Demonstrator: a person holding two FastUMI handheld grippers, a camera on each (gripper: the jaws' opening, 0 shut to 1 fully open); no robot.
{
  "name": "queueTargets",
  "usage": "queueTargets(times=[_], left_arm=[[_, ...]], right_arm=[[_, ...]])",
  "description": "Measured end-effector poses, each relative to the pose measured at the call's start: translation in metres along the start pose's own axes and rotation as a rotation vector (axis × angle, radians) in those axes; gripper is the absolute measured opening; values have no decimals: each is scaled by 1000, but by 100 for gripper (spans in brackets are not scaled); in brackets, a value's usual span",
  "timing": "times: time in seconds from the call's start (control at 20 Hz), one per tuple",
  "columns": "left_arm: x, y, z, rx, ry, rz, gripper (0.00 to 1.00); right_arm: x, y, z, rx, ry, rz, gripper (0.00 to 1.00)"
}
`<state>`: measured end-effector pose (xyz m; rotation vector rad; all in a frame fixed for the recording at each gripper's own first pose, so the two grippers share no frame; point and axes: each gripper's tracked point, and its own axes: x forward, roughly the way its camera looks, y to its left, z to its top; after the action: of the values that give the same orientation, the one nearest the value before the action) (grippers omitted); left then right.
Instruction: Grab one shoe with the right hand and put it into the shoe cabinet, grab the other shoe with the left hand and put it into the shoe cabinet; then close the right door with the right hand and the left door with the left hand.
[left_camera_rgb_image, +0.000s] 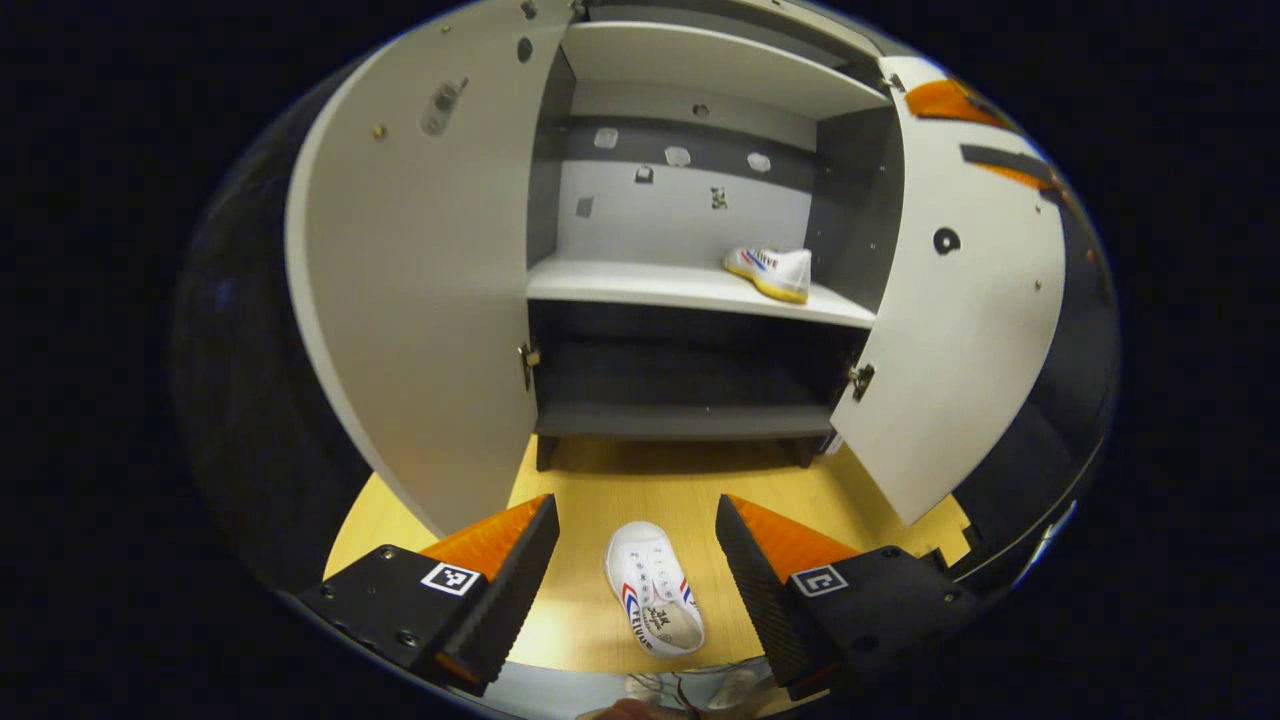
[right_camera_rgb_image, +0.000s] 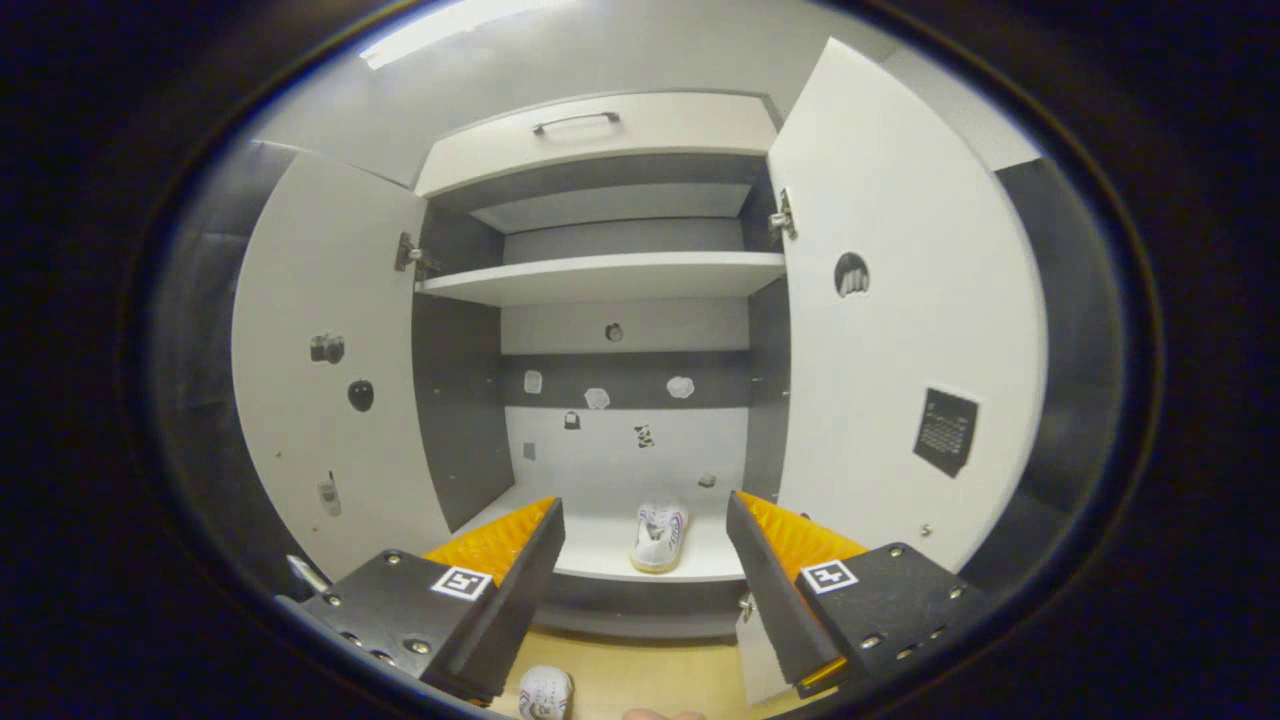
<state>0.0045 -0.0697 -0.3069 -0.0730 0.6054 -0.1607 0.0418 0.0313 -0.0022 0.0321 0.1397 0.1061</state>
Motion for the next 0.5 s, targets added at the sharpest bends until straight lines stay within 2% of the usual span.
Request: queueTargets(times=[0.35,0.4,0.45,0.5], left_arm=[[83,-4,-111,-46,308,-10,96],[92,-4,-125,-55,341,-12,96],[98,-3,-139,-63,377,-12,96],[102,0,-152,-65,410,-6,96]], right_arm=[[-57,-44,36,33,-73,-87,96],[-63,-53,41,36,-84,-107,92],[-67,-61,45,37,-92,-129,92],[-72,-70,49,36,-100,-150,96]])
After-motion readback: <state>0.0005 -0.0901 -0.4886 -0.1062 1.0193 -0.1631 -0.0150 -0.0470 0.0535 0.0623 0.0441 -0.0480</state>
